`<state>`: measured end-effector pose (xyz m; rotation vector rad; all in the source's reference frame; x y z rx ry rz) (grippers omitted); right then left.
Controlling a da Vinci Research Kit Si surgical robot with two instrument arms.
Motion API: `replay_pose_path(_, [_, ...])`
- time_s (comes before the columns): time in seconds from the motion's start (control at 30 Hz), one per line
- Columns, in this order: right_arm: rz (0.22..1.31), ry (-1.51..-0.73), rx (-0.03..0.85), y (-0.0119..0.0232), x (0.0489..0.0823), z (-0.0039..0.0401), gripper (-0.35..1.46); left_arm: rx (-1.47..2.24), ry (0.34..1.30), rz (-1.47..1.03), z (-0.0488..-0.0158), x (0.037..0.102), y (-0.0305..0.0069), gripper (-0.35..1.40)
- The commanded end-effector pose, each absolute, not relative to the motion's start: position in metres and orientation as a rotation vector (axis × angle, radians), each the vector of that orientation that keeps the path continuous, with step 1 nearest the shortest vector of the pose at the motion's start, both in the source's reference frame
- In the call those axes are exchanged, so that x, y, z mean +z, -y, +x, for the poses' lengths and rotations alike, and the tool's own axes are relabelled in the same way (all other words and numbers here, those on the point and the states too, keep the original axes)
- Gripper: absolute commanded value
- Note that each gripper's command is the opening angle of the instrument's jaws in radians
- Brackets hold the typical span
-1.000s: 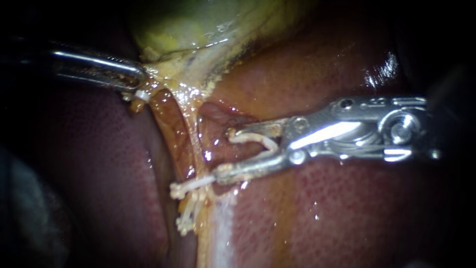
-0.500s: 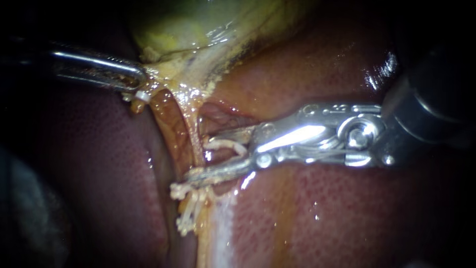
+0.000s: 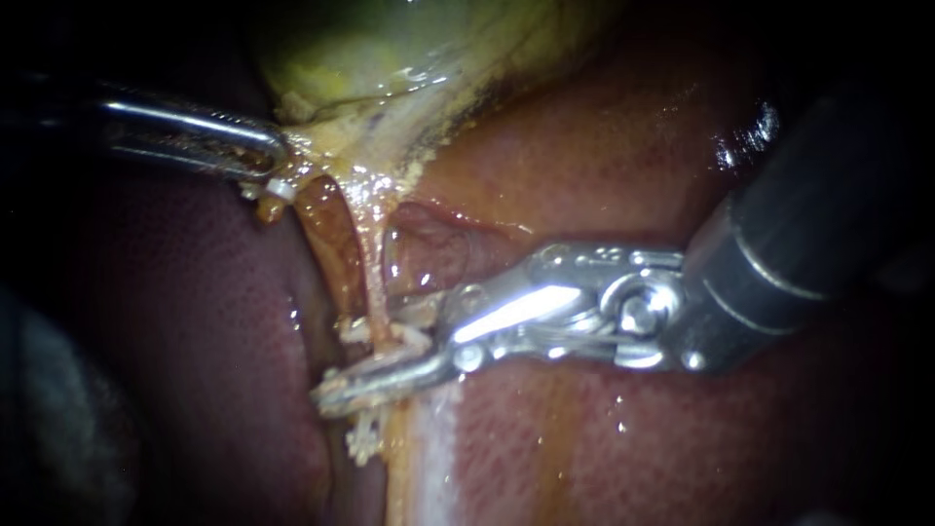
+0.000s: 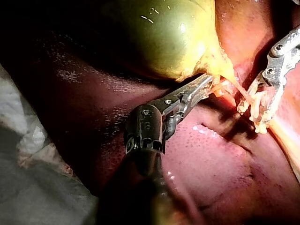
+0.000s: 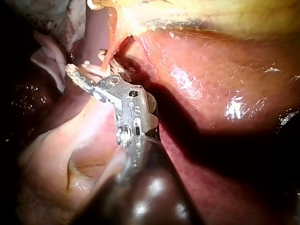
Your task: Clipping second clip right tube
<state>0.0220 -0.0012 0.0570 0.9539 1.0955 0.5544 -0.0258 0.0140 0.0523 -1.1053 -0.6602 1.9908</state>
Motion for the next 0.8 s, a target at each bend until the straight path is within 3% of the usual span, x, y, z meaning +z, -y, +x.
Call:
replay_pose_path(0.03, [0.957,-1.106,0.554,0.0012,0.0569,0.0222,0.5,1.991,0.66,-1.105,-0.0258,0.0523,-0.0139,-0.35])
replay_pose_path(0.43, [1.005,-1.177,0.569,0.0014,0.0554,0.0226,0.5,1.991,0.66,-1.105,-0.0258,0.0523,-0.0139,-0.35])
replay_pose_path(0.8, [1.106,-1.238,0.514,0.0016,0.0516,0.022,0.46,1.991,0.66,-1.105,-0.0258,0.0523,-0.0139,-0.35])
